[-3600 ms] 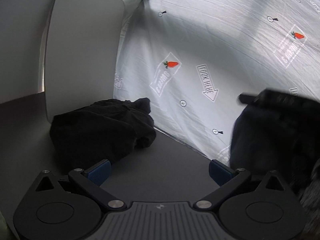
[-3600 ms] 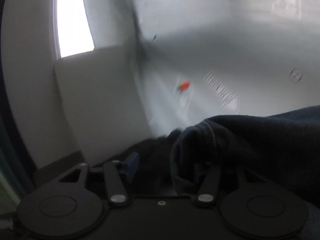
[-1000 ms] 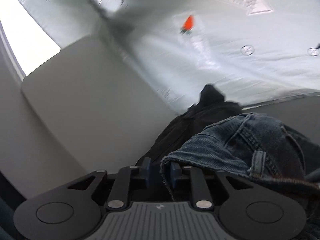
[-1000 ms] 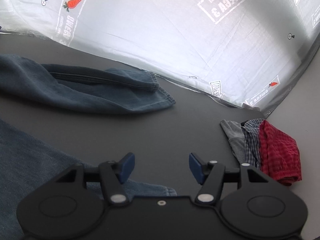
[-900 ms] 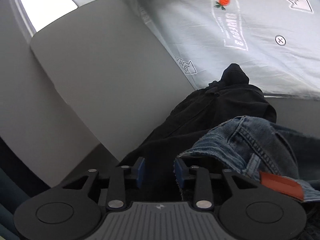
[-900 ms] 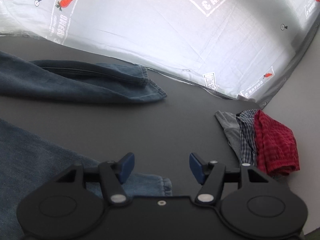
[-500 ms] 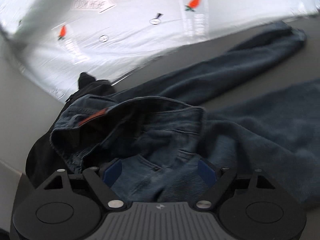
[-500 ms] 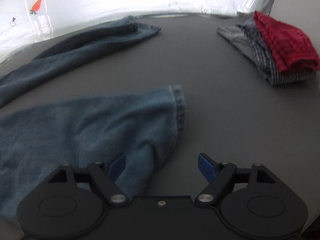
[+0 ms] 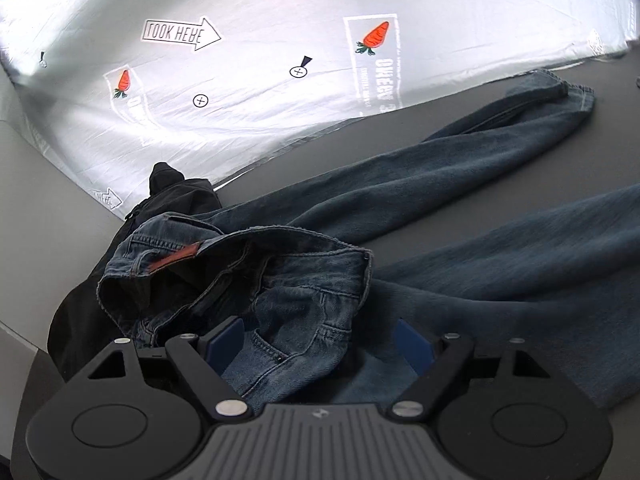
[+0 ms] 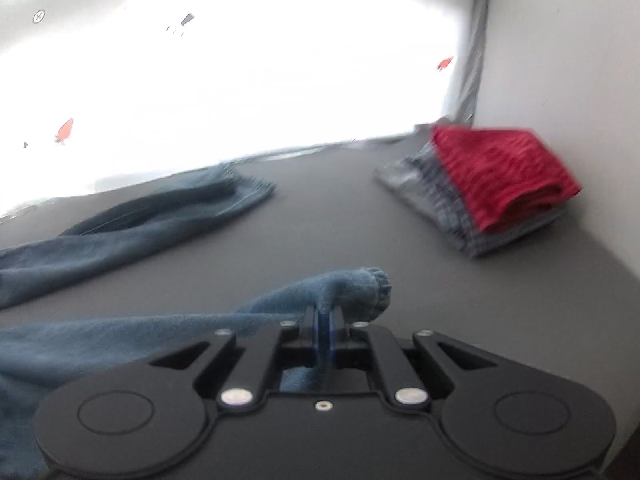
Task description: Fold clothes
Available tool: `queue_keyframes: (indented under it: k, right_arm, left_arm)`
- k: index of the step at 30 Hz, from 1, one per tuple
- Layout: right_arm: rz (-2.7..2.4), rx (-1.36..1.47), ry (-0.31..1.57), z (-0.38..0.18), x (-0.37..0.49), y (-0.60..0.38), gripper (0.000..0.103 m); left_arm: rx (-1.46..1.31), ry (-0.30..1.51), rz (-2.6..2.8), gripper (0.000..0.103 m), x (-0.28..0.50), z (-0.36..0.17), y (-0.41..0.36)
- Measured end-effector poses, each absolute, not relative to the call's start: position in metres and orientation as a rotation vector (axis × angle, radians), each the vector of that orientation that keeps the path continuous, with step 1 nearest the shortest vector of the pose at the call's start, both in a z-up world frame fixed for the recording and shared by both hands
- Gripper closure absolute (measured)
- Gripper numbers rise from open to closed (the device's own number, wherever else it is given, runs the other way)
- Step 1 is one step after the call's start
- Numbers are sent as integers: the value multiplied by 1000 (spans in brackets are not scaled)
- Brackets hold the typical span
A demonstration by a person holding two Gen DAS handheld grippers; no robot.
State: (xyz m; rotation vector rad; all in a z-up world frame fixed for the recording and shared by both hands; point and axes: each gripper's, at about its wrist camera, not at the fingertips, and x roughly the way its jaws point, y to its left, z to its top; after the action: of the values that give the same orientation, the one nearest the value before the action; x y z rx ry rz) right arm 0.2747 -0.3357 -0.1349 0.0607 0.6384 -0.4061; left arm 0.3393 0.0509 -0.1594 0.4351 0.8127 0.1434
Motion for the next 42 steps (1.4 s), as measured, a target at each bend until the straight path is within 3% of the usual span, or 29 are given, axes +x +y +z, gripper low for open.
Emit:
queue_keyframes:
  k: [4,7,9,11,12,13,15,18,20,22,24,28,31,35,42]
  right_arm:
    - [-526,-83,582,-108,260,-355,99]
    - [-820,-391,586,-122,263,-373,103]
    - [-900,-595,688,-143,266,-397,103]
    - [-865,-551,705,-144,253,-410,101]
    - [-828,-498,716,-143,246,-410,93]
    - [-788,-444,726,-142,239,-410,75]
    - [-697,-395,726,-145,225,-396,55]
    - [-576,-414,760,-161,212,-359,55]
    - [-528,-393,782,-169,210,-332,54]
    - [-466,-342,790,-171,207,-310,54]
    - [-398,-311,795,-173,206,-293,54]
    - [-341,-346,807,-179,212,-275,52]
    - [-372,-217,828,-179,218,-287,49]
    - [-480,107,858,-190,225,-338,42]
    - [-622,555,801,-212,229,-411,32]
  left_arm:
    - [440,811,131,19,330,-159,45]
    - [439,824,94,18,321,-165,37]
    - [431,841,49,16,318,-171,31]
    - [454,849,6,16,317,-179,22]
    - [485,847,-10,16,317,-185,15]
    - [523,841,-13,16,319,-191,9]
    - [600,841,15,16,328,-206,0]
    - [680,860,124,16,352,-230,-1]
    - [667,874,193,31,364,-235,10]
    - [601,886,233,69,370,-231,25]
    - [480,872,273,88,368,-215,44]
    - [246,782,452,92,335,-167,97]
    - [-41,762,670,92,296,-144,176]
    - [-528,820,834,86,234,-176,285]
    - [-547,890,823,84,209,-221,305]
